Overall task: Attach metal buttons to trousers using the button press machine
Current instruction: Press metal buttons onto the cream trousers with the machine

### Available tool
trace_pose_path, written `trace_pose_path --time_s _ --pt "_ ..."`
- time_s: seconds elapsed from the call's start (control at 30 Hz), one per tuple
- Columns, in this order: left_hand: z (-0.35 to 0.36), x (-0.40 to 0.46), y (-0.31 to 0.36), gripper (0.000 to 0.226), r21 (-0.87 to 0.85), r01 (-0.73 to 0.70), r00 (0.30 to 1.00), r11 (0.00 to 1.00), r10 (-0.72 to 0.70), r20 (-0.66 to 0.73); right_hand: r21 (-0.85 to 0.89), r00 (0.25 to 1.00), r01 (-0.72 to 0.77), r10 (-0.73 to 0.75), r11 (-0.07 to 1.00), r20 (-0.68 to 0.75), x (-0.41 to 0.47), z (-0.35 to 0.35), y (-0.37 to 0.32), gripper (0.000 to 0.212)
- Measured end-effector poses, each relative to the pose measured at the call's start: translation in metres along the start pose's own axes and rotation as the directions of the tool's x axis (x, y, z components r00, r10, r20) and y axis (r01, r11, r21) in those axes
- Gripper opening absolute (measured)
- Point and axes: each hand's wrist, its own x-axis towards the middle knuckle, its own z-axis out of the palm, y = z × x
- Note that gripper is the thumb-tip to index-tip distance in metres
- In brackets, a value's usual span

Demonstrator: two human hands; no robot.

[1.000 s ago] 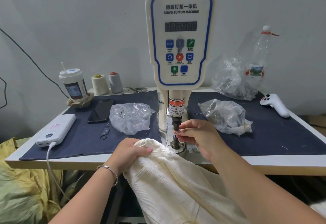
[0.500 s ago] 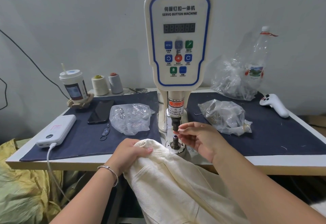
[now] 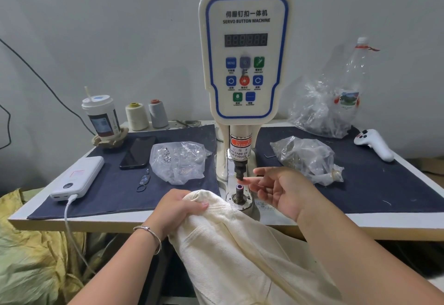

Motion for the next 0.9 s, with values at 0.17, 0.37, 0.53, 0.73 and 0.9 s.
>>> trace_pose_path --time_s 0.17,0.37,0.53,0.73,0.9 --pt "0.000 -0.001 0.000 0.028 0.000 -0.008 1.000 1.000 0.008 0.003 0.003 1.000 0.011 -0.011 1.000 -0.006 -0.003 0.003 -0.001 0.028" --pt "0.000 0.000 -0.001 0.026 0.008 -0.002 1.000 1.000 0.002 -0.002 -0.011 0.998 0.043 -0.044 0.999 -0.035 -0.001 0.006 0.000 0.026" --pt "-0.001 -0.002 0.001 0.021 0.001 0.014 1.000 1.000 -0.014 -0.004 0.022 0.998 0.069 -0.069 0.997 -0.005 -0.006 0.004 0.002 0.025" --pt "-0.008 0.002 0.008 0.047 0.021 0.115 0.992 0.993 -0.116 0.052 -0.314 0.937 0.294 -0.337 0.903 -0.094 -0.023 0.000 0.014 0.012" --pt "-0.012 0.009 0.013 0.036 0.055 0.195 0.970 0.979 -0.201 0.139 -0.657 0.592 0.698 -0.744 0.283 0.309 -0.051 0.048 0.050 0.007"
